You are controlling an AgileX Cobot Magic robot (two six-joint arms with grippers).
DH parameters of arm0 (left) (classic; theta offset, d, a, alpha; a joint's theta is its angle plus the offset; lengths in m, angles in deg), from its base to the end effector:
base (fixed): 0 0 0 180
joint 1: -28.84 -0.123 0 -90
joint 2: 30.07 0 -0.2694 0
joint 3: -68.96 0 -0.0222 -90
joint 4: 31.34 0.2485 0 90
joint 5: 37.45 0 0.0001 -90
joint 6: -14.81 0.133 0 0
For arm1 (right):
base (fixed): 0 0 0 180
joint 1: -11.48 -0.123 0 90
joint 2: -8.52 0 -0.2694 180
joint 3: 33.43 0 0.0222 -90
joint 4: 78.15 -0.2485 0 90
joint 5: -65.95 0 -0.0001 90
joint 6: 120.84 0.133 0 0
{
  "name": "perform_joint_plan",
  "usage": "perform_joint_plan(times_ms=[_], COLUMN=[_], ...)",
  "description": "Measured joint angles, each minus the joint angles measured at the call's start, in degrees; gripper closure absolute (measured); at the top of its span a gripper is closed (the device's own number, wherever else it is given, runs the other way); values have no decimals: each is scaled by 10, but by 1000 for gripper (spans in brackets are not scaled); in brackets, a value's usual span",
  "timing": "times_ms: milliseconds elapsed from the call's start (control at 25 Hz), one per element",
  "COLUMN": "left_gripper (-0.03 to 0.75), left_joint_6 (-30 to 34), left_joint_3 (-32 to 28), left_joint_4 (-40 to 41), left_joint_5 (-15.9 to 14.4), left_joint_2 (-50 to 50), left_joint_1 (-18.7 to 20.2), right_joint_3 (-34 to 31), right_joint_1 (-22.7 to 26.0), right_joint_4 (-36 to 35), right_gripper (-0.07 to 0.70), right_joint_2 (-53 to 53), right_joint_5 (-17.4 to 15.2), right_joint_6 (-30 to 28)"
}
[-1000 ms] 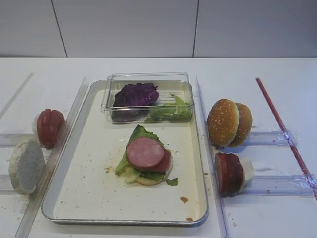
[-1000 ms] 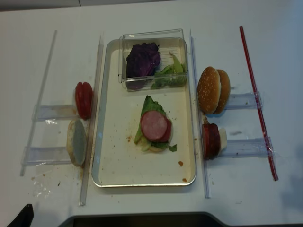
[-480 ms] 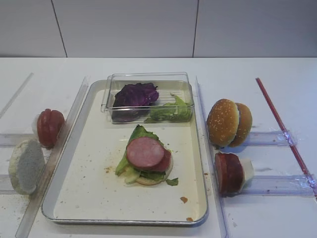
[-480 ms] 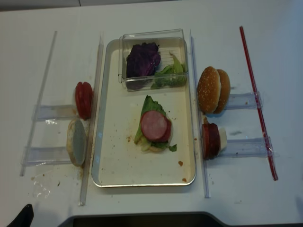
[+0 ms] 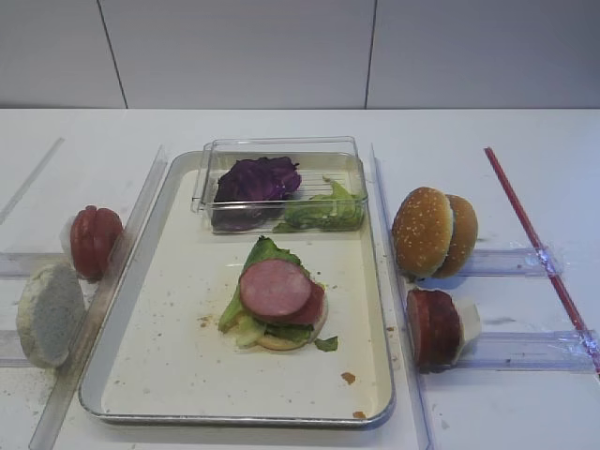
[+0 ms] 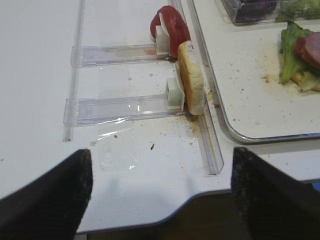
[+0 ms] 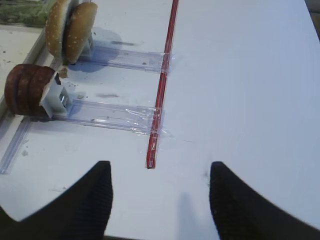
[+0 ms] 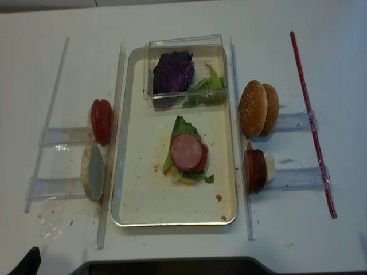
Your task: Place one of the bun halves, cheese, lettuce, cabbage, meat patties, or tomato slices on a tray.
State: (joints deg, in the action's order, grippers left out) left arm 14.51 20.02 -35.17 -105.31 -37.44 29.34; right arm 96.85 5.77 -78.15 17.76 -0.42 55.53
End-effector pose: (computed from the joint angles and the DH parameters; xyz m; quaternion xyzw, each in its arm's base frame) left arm 0.0370 -0.0086 0.2393 0.0049 0.8831 -0.0365 0.4677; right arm 0.0438 0.0044 0.2364 -0.0723 0.8854 0.0083 0.4591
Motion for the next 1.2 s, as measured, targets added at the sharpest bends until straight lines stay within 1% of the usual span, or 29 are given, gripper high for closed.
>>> perform_joint_plan(times_ms=[120, 1080, 1200], left_gripper=[179, 179, 179], left_joint_6=[0, 0, 0], left_joint_3=[0, 0, 0], left_joint_4=[0, 0, 0], left_joint_5=[0, 0, 0], left_joint_2=[0, 0, 0], left_joint_1=[0, 0, 0], right_joint_3=[-2, -2, -2], right_joint_1=[0, 0, 17], right_joint_4=[0, 0, 0], right_gripper=[176, 176, 176], right_joint_2=[-9, -18, -18], right_joint_5=[6, 8, 8], right_joint_6=[-2, -7, -7])
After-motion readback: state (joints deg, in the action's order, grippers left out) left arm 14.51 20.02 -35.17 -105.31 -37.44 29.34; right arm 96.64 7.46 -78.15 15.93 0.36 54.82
